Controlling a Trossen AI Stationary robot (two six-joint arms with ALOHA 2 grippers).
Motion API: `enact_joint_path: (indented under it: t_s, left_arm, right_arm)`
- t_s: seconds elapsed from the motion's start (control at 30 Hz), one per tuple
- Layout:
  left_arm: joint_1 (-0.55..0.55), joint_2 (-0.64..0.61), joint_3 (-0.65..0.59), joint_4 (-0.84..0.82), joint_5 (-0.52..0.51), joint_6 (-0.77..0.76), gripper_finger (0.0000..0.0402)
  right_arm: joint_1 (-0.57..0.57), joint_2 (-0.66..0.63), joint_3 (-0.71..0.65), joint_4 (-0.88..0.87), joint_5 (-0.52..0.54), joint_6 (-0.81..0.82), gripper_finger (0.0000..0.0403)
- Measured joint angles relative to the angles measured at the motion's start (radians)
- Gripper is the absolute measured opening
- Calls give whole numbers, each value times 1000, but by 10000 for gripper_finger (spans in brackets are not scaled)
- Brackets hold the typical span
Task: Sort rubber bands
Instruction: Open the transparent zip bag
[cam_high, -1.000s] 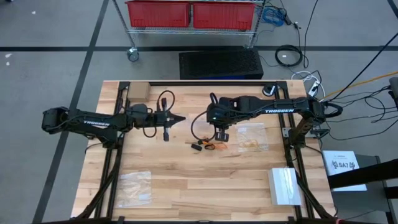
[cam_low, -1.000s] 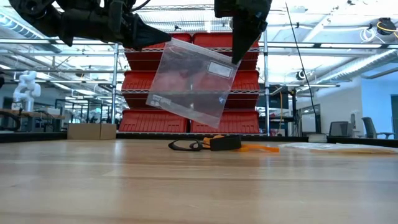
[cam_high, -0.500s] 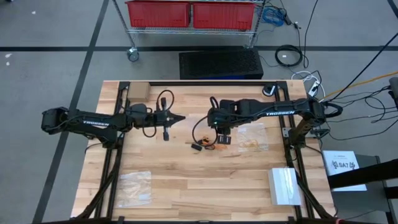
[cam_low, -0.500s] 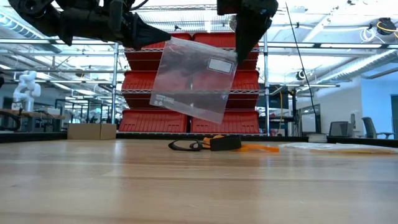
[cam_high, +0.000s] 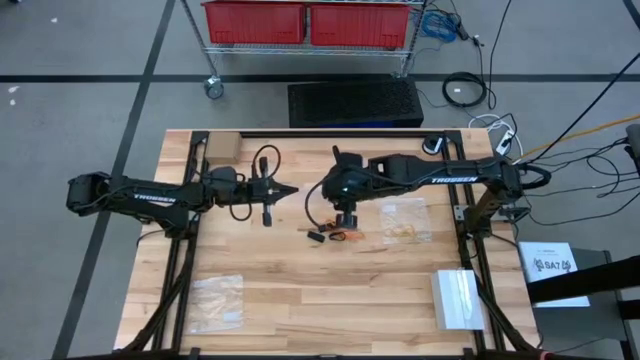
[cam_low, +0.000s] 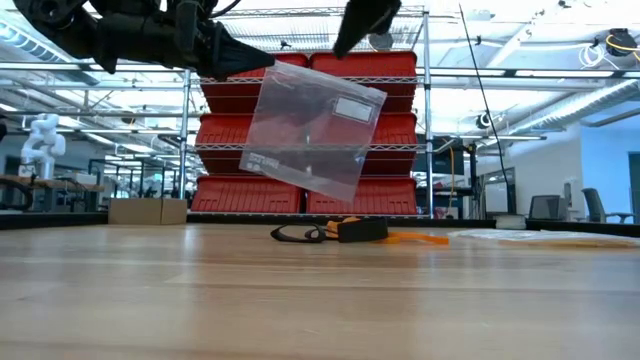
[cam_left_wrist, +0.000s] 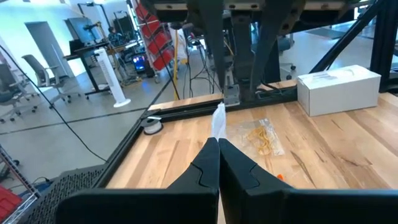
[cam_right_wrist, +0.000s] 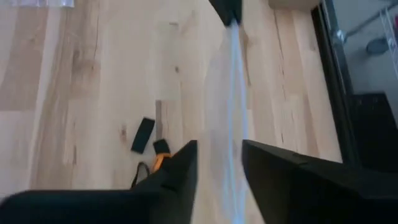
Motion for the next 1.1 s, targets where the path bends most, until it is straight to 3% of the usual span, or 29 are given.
enact_joint_path:
  t_s: [0.13, 0.2, 1.1]
  left_arm:
    - [0, 0, 0, 0, 1, 0, 0]
    - [0, 0, 0, 0, 4, 0, 0]
    - [0, 1, 0, -3, 5, 2, 0]
  right_arm:
    - [-2, 22, 0, 43, 0, -52, 22]
    - [-2, 29, 0, 57, 13, -68, 7]
    - [-39, 138, -1, 106, 48, -83, 0]
